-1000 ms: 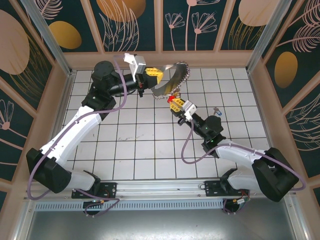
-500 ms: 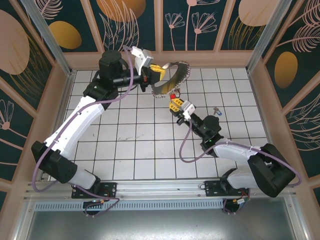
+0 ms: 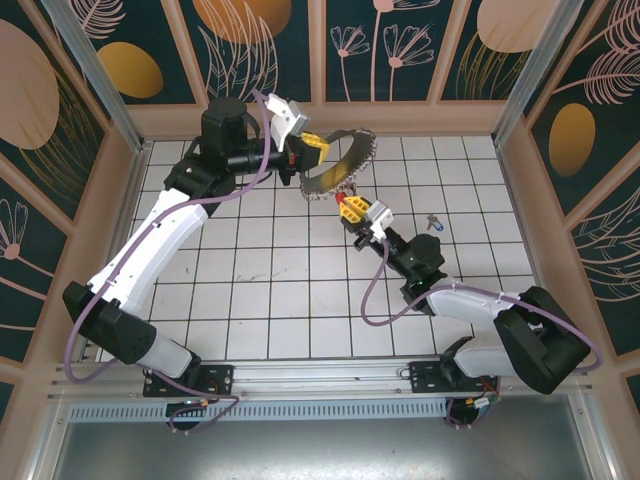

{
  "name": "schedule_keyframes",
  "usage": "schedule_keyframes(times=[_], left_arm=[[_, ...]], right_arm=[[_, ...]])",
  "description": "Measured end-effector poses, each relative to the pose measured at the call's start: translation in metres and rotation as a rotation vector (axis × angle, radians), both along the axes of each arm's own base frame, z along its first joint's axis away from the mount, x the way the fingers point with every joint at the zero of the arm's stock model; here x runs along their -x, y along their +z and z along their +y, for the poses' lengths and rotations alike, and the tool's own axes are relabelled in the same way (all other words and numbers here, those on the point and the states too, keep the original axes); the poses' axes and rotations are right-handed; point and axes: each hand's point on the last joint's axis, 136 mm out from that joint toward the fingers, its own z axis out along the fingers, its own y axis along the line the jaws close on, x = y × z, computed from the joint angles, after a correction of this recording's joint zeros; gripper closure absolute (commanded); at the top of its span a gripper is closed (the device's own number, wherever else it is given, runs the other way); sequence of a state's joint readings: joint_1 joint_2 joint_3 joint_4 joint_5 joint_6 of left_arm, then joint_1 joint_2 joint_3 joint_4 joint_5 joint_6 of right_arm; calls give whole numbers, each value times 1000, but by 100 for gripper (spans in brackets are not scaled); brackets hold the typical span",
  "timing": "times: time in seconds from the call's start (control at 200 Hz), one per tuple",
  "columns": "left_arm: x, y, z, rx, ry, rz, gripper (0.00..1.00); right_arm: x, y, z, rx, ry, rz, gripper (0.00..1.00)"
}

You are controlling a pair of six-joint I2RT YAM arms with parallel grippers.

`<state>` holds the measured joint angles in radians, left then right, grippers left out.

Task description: Put the keys on the keyring

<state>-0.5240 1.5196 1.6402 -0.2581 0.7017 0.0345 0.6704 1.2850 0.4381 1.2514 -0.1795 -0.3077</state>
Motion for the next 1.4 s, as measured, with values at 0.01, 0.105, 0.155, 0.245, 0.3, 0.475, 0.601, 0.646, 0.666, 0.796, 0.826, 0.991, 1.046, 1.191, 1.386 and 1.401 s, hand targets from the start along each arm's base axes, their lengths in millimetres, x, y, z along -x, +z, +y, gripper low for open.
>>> schedule_keyframes(times=[0.01,0.105,0.155,0.245,0.3,0.475,0.601,0.646,0.666,0.796,0.826,0.991,1.046,1.191,1.386,1.401], left_arm=[[0,0,0,0,0,0,100],[1,0,-1,0,-4,1,100],[2,0,-2,-1,-5,1,100],[2,0,-2,-1,-5,1,100],[3,0,-3,-1,-6,2,100],[5,0,-4,-2,-11,3,100],[6,0,-6,-2,-15,4,100],[6,0,-6,-2,-16,4,100],[6,0,-6,-2,-17,4,100],[6,0,-6,-2,-17,4,100],[6,0,-6,-2,-17,4,100],[6,0,-6,-2,-17,4,100],[6,0,-6,-2,-17,4,100],[7,0,-7,-3,-19,3,100],[7,0,-7,-3,-18,3,100],[7,0,-7,-3,-18,3,100]], right_arm=[[0,0,0,-2,0,-1,84],[0,1,0,-6,-3,-4,86],[0,0,1,-4,-4,-2,86],[-1,-2,1,-2,-6,3,85],[-2,-1,2,-1,-4,3,85],[-5,4,3,-13,-11,-7,85],[-6,6,5,-19,-11,-12,85],[-6,7,5,-22,-14,-14,85],[-7,7,5,-22,-17,-14,85],[-10,7,3,-22,-38,-14,85],[-11,7,3,-23,-41,-14,85],[-11,7,3,-14,-52,-21,85],[-12,7,3,-13,-56,-22,85],[-13,7,4,-12,-59,-20,85],[-15,7,3,-9,-72,-22,85],[-15,6,3,-8,-72,-22,85]])
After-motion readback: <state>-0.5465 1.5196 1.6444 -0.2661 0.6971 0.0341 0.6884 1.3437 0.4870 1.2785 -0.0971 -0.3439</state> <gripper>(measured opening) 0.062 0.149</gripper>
